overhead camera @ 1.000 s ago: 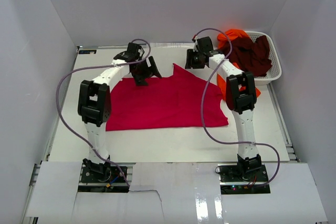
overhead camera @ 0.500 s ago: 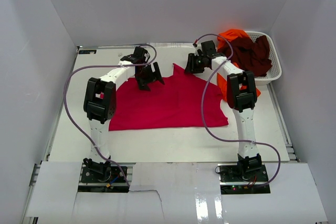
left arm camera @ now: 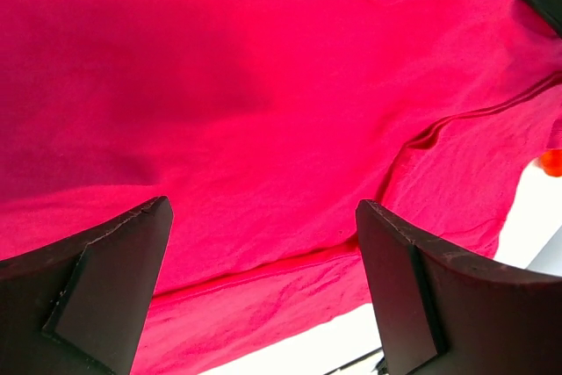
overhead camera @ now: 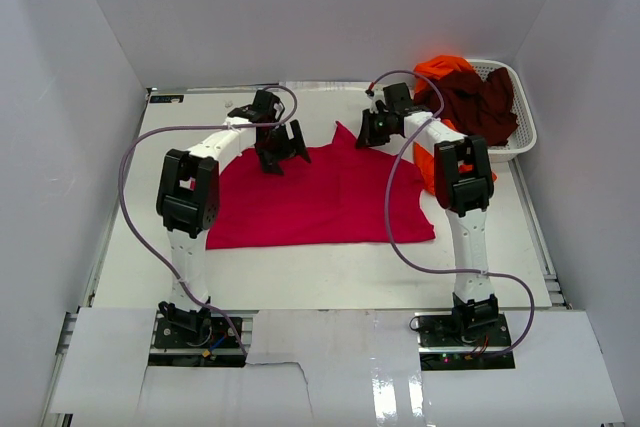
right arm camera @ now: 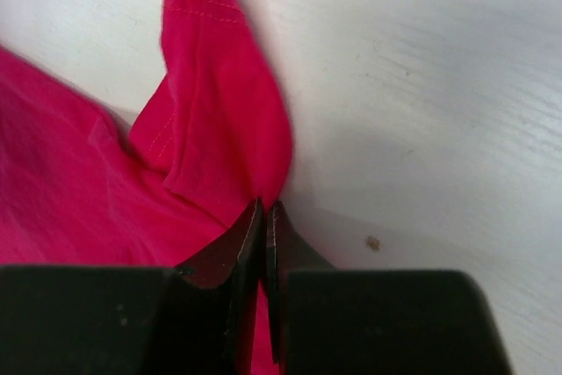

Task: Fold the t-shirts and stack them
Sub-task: Fold the flattened tshirt in 1/3 of the way

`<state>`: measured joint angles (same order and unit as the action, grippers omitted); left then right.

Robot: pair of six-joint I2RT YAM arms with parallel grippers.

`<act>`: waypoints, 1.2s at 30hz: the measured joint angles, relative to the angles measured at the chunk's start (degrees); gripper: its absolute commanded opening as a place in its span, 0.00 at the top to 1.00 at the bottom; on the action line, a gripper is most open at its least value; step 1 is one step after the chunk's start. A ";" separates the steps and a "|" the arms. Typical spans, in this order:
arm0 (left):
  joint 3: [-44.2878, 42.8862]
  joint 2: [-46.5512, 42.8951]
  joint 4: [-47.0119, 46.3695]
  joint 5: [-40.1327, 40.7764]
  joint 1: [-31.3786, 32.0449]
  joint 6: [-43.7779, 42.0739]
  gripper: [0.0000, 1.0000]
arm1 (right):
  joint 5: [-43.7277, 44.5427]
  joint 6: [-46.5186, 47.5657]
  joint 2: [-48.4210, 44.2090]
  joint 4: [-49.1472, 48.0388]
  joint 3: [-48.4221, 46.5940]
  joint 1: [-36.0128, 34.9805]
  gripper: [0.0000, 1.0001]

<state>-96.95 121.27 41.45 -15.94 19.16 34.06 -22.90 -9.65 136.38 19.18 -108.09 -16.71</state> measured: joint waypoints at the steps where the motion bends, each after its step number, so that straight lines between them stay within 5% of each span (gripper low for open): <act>1: 0.26 -0.13 0.11 0.09 0.00 -0.02 0.03 | 0.00 0.42 -0.74 -0.15 0.96 -0.09 0.92; 14: 2.99 -1.09 0.04 0.46 0.00 -0.44 0.03 | -0.46 7.32 -22.14 -5.25 21.24 -10.12 0.88; 26: 4.83 -1.14 -0.13 0.55 0.00 -0.66 0.03 | -2.60 8.26 -16.11 5.40 22.80 -13.05 0.68; 29: 5.29 -1.16 -0.24 0.57 0.00 -0.68 0.03 | -2.89 8.00 -16.37 6.84 22.60 -12.57 0.59; 31: 5.51 -1.16 -0.24 0.59 0.00 -0.70 0.03 | -3.56 6.97 -16.41 8.07 22.32 -12.20 0.22; 36: 5.53 -1.18 -0.33 0.76 0.00 -0.87 0.03 | -5.09 7.26 -19.28 9.94 21.57 -10.71 0.20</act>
<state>-91.42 120.09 41.12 -15.18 19.16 33.19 -27.99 -2.39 117.10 29.12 -86.52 -27.42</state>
